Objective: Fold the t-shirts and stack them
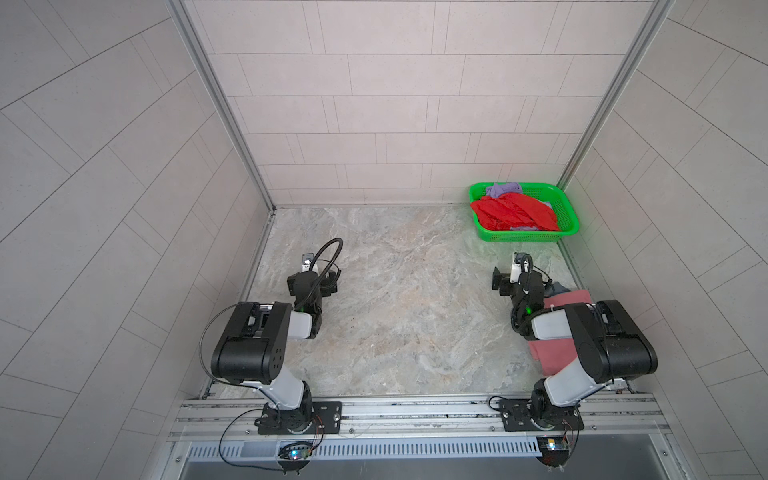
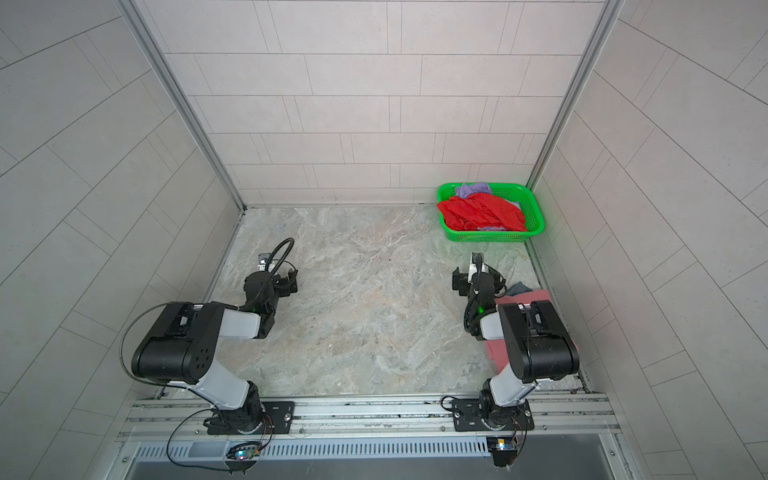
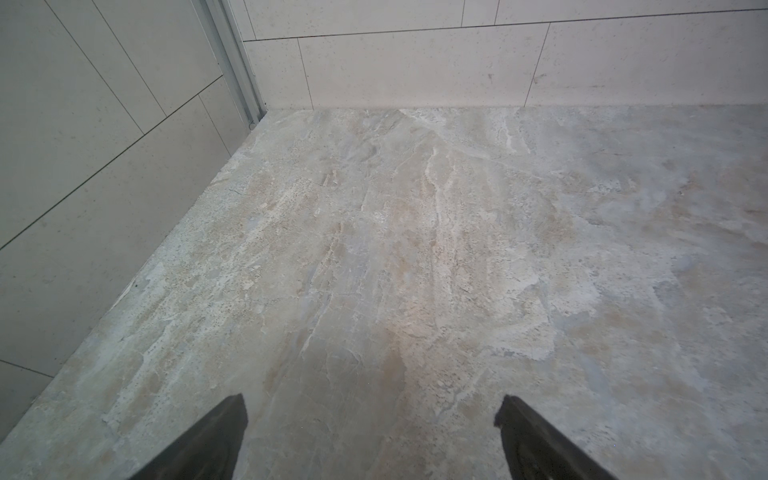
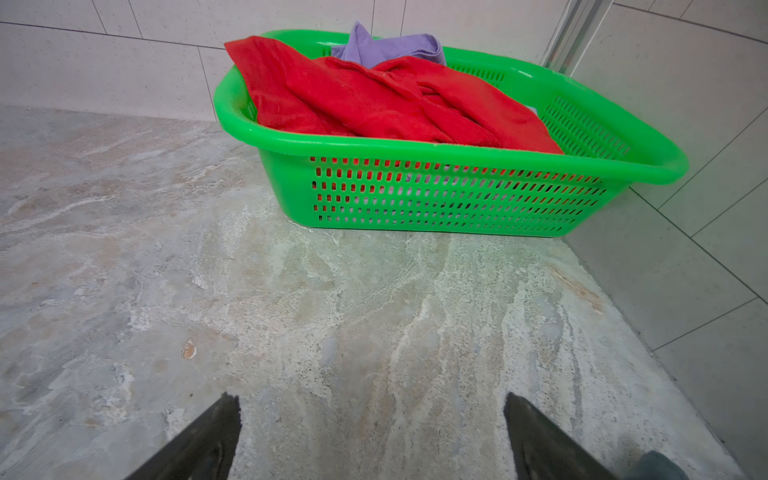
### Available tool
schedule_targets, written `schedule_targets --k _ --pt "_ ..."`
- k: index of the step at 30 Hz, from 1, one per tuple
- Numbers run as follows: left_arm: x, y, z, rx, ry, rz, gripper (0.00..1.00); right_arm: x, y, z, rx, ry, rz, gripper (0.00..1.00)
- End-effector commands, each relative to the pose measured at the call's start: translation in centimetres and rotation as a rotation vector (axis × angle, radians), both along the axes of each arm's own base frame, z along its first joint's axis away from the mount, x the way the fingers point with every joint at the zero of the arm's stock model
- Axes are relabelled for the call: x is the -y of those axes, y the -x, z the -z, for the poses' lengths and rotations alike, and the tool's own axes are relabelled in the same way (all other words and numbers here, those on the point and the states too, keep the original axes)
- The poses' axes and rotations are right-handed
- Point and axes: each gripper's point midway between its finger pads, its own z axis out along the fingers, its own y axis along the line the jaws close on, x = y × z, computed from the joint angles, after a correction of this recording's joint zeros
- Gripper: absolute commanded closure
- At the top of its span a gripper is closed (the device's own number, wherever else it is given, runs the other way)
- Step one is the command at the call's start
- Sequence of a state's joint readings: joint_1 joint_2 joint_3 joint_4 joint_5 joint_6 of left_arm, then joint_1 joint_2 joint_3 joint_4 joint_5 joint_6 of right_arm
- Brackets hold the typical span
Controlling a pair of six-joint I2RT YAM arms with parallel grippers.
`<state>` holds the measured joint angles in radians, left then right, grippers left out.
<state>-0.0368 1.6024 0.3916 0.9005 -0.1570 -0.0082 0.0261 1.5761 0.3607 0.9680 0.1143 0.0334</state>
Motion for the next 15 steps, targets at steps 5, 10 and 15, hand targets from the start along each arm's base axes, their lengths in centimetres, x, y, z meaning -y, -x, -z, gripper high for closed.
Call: schedule_targets --k 5,10,15 --pt "-0.5 -0.1 -3.6 0.044 0.003 -0.028 0.00 -0.4 0.0 -3.1 -0.019 0.021 -0.025 0.01" --pt "0.8 0.0 -10.5 0.085 0.085 0.023 0.00 -0.9 0.6 -9.5 0.027 -0.115 -0.009 0.01" --pt "3.7 0.2 -18.1 0.119 0.369 0.045 0.00 -2.8 1.4 -15.6 0.037 -0.413 -0.015 0.01"
